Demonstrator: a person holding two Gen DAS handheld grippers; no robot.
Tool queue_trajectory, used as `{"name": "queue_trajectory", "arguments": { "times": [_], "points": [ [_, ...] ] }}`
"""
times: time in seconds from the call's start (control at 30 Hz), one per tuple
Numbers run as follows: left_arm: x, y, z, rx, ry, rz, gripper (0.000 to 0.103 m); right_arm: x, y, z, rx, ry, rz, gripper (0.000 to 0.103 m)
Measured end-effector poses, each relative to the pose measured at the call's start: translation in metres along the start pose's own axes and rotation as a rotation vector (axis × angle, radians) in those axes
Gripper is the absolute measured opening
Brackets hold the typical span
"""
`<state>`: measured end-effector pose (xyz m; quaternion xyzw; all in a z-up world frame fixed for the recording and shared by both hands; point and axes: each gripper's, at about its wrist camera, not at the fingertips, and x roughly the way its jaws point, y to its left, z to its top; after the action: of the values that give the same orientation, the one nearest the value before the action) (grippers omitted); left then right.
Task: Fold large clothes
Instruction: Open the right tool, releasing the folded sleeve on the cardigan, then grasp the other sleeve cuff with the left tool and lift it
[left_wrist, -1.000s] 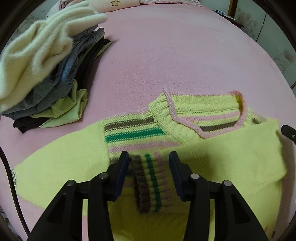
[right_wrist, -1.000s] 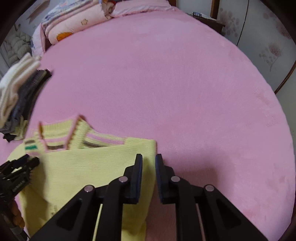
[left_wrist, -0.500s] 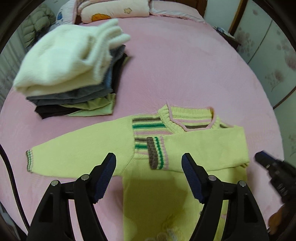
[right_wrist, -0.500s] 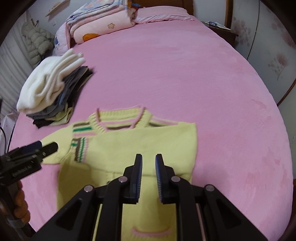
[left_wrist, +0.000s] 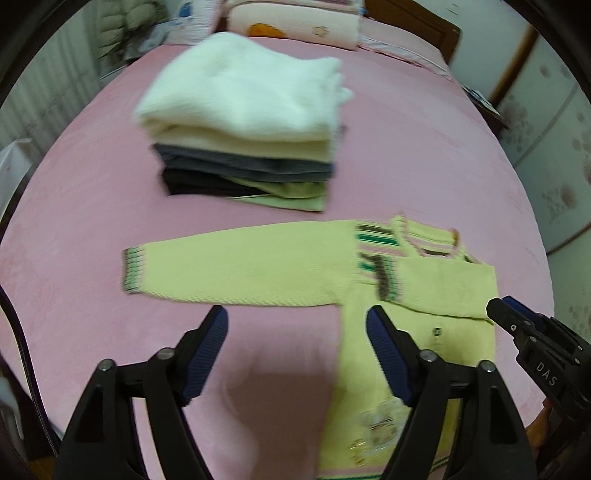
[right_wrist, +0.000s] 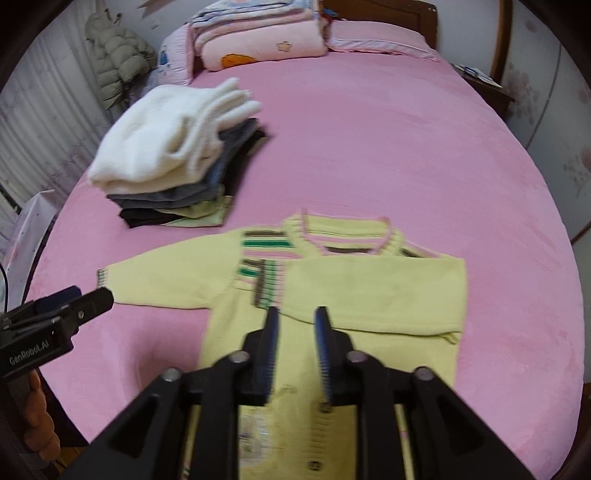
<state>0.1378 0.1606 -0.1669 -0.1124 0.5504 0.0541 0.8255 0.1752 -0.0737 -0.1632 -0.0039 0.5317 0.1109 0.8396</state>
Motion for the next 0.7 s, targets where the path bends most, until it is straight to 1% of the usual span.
{"name": "queue_trajectory", "arguments": {
  "times": [0.03,0.07,0.17,0.27,0.37,0.5,0.63,0.7],
  "points": [
    [-0.003,0.012,-0.004,-0.022,-0.006,0.005,0.082,0.0,0.009,0.001,-0.003,-0.005,0.009,0.034],
    [-0.003,0.024,-0.007,-0.043,-0.011,0.008,0.083,0.001,0.018,0.002,-0.007,-0.013,0.022,0.035],
    [0.0,0.061,-0.009,-0.109,-0.013,0.031,0.083,0.006,0.043,0.004,-0.036,-0.022,0.038,0.035],
    [0.011,0.1,-0.01,-0.176,-0.009,0.056,0.083,0.014,0.068,0.005,-0.068,-0.026,0.053,0.035],
    [0.024,0.13,-0.013,-0.24,-0.003,0.048,0.083,0.023,0.093,0.005,-0.102,-0.032,0.063,0.035],
    [0.055,0.169,-0.021,-0.339,0.008,0.013,0.082,0.039,0.123,0.003,-0.14,-0.04,0.07,0.035],
    [0.086,0.197,-0.027,-0.442,0.023,-0.072,0.082,0.061,0.147,0.001,-0.164,-0.026,0.079,0.035],
    [0.103,0.208,-0.029,-0.49,0.04,-0.113,0.08,0.072,0.156,0.0,-0.17,-0.015,0.081,0.035]
  ]
}}
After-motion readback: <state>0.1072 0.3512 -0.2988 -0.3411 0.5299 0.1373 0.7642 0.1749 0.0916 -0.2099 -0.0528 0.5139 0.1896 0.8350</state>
